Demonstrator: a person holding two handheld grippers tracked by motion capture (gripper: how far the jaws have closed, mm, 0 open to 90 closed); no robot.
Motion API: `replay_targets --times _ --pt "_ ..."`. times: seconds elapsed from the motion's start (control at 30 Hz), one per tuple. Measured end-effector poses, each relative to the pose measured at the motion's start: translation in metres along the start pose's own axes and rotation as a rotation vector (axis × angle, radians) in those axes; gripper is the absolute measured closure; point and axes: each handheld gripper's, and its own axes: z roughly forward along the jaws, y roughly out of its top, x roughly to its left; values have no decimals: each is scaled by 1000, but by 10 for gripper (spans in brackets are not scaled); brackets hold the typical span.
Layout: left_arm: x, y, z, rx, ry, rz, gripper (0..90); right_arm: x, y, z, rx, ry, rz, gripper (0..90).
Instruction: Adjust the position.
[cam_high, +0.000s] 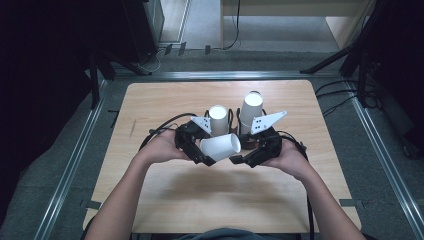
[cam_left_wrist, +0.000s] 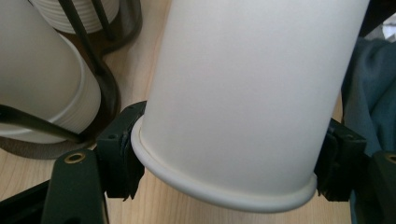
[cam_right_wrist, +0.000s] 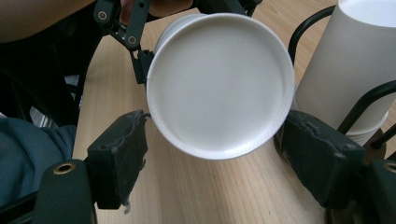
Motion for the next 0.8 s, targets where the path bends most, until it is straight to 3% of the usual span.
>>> replay_targets --times 0.27,0.5,0.8 --pt "-1 9 1 59 -10 20 248 1 0 6 26 -6 -8 233" --pt "-2 8 17 104 -36 30 248 2 0 13 46 3 -19 233" --pt "-3 7 26 153 -8 28 247 1 -1 20 77 -4 -24 235"
